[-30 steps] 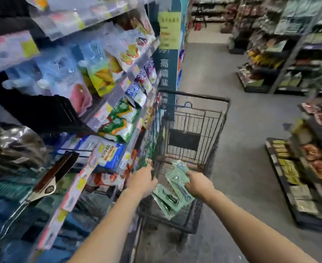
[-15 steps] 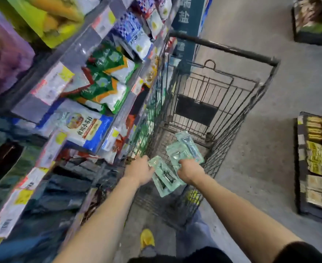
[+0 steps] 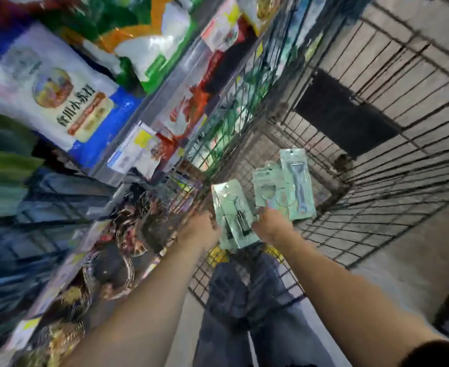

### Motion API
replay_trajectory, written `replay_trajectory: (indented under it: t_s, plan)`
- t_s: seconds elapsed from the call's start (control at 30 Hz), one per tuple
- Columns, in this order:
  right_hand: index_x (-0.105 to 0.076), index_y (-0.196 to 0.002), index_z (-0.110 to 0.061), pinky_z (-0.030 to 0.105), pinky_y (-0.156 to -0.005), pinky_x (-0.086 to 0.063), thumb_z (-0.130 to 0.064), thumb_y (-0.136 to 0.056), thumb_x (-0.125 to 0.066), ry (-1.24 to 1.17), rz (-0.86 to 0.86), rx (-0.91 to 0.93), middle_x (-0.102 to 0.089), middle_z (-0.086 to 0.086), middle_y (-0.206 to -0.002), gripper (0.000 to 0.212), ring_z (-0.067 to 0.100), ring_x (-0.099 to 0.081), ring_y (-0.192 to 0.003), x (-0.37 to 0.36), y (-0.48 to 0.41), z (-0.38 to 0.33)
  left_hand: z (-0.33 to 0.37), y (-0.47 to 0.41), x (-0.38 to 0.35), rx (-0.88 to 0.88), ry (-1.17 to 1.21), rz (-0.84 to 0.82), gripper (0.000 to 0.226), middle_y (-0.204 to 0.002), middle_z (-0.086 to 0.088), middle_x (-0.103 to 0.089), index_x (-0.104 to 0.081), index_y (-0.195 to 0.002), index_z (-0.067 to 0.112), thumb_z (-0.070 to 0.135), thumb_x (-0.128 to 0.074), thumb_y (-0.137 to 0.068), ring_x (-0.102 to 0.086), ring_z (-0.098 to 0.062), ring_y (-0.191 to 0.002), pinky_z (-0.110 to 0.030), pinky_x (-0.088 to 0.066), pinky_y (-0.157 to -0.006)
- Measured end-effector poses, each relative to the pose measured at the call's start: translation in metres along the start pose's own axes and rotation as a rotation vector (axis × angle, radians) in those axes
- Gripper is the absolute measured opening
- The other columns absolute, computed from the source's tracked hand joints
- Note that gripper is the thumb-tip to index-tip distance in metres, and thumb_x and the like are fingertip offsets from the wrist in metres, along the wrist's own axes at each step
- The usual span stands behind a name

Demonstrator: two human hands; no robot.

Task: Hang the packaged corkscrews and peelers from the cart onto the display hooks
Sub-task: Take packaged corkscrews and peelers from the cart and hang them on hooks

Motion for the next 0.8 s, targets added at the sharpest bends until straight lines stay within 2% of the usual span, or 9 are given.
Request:
replay_trajectory:
  t_s: [0.07, 0.17, 0.23, 0.33, 0.4, 0.5, 0.67, 0.73, 0.8]
  plan:
    - [-0.05, -0.147, -0.013, 0.046, -0.09, -0.063, -0.017, -0.099, -0.055, -0.029, -0.027, -0.028, -0.069, 0.015, -0.125, 0.049, 0.033, -0.071, -0.105, -0.015, -0.026, 0.004, -0.003, -0.022, -0.018, 0.017, 0.074, -0.01, 0.034, -0.124, -0.006, -0.07, -0.059, -0.129, 0.019, 0.037, -0.059, -0.1, -0.068, -0.028, -0.107, -0.041, -0.053, -0.097]
    - [-0.054, -0.144, -0.012, 0.043, -0.088, -0.064, -0.016, -0.099, -0.056, -0.034, -0.028, -0.034, -0.068, 0.014, -0.129, 0.046, 0.031, -0.072, -0.102, -0.034, -0.067, 0.006, -0.011, -0.058, -0.048, 0.042, 0.179, -0.021, 0.036, -0.116, -0.002, -0.065, -0.057, -0.132, 0.019, 0.035, -0.06, -0.1, -0.065, -0.027, -0.105, -0.051, -0.056, -0.098]
    - [-0.057, -0.142, -0.011, 0.044, -0.092, -0.062, -0.02, -0.1, -0.059, -0.034, 0.007, -0.02, -0.067, 0.014, -0.134, 0.043, 0.032, -0.072, -0.107, -0.044, -0.094, 0.004, -0.013, -0.079, -0.063, 0.07, 0.23, -0.012, 0.039, -0.123, -0.004, -0.065, -0.056, -0.138, 0.018, 0.034, -0.059, -0.103, -0.064, -0.027, -0.106, -0.047, -0.055, -0.097]
    - [-0.062, -0.133, -0.01, 0.046, -0.097, -0.057, -0.03, -0.098, -0.063, -0.075, 0.059, -0.001, -0.068, 0.018, -0.129, 0.04, 0.036, -0.067, -0.113, -0.058, -0.128, 0.001, -0.02, -0.108, -0.084, 0.114, 0.294, 0.016, 0.04, -0.137, -0.011, -0.063, -0.055, -0.143, 0.014, 0.031, -0.056, -0.107, -0.065, -0.032, -0.116, -0.036, -0.049, -0.09]
    - [-0.055, -0.138, -0.007, 0.047, -0.101, -0.056, -0.031, -0.096, -0.068, -0.096, 0.052, -0.021, -0.064, 0.021, -0.132, 0.05, 0.038, -0.065, -0.116, -0.068, -0.145, -0.002, -0.024, -0.122, -0.096, 0.129, 0.326, 0.064, 0.04, -0.14, -0.013, -0.063, -0.054, -0.144, 0.015, 0.029, -0.057, -0.107, -0.065, -0.033, -0.118, -0.032, -0.043, -0.083]
    - [-0.043, -0.148, -0.004, 0.045, -0.107, -0.053, -0.041, -0.089, -0.078, -0.071, 0.046, -0.031, -0.051, 0.021, -0.145, 0.078, 0.037, -0.058, -0.128, -0.081, -0.161, -0.005, -0.027, -0.139, -0.11, 0.162, 0.429, 0.166, 0.036, -0.134, -0.008, -0.07, -0.054, -0.141, 0.02, 0.026, -0.059, -0.105, -0.067, -0.029, -0.107, -0.028, -0.038, -0.077]
    - [-0.035, -0.15, -0.003, 0.042, -0.113, -0.046, -0.051, -0.084, -0.082, 0.0, 0.064, -0.012, -0.027, 0.022, -0.16, 0.095, 0.038, -0.05, -0.138, -0.089, -0.168, -0.002, -0.022, -0.148, -0.121, 0.237, 0.581, 0.262, 0.041, -0.13, -0.004, -0.073, -0.051, -0.142, 0.023, 0.028, -0.065, -0.104, -0.067, -0.024, -0.098, -0.03, -0.045, -0.075]
    - [-0.036, -0.15, -0.001, 0.04, -0.115, -0.042, -0.057, -0.081, -0.082, 0.009, 0.068, -0.017, -0.031, 0.022, -0.158, 0.1, 0.036, -0.045, -0.141, -0.087, -0.17, -0.001, -0.019, -0.149, -0.125, 0.246, 0.612, 0.275, 0.039, -0.132, -0.006, -0.072, -0.055, -0.142, 0.022, 0.027, -0.064, -0.104, -0.067, -0.022, -0.099, -0.025, -0.045, -0.072]
    - [-0.038, -0.148, 0.0, 0.039, -0.116, -0.041, -0.053, -0.08, -0.085, -0.047, 0.092, -0.023, -0.037, 0.019, -0.152, 0.098, 0.034, -0.044, -0.138, -0.085, -0.169, 0.0, -0.015, -0.149, -0.125, 0.265, 0.661, 0.296, 0.036, -0.126, -0.008, -0.073, -0.058, -0.139, 0.019, 0.025, -0.064, -0.105, -0.062, -0.016, -0.086, -0.017, -0.042, -0.055]
Point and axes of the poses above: each hand's wrist, its own y-axis away from the middle knuckle, its own x-axis out of the back of the hand, z = x × y, the point moved 1 cm from there along -y, towards the middle knuckle
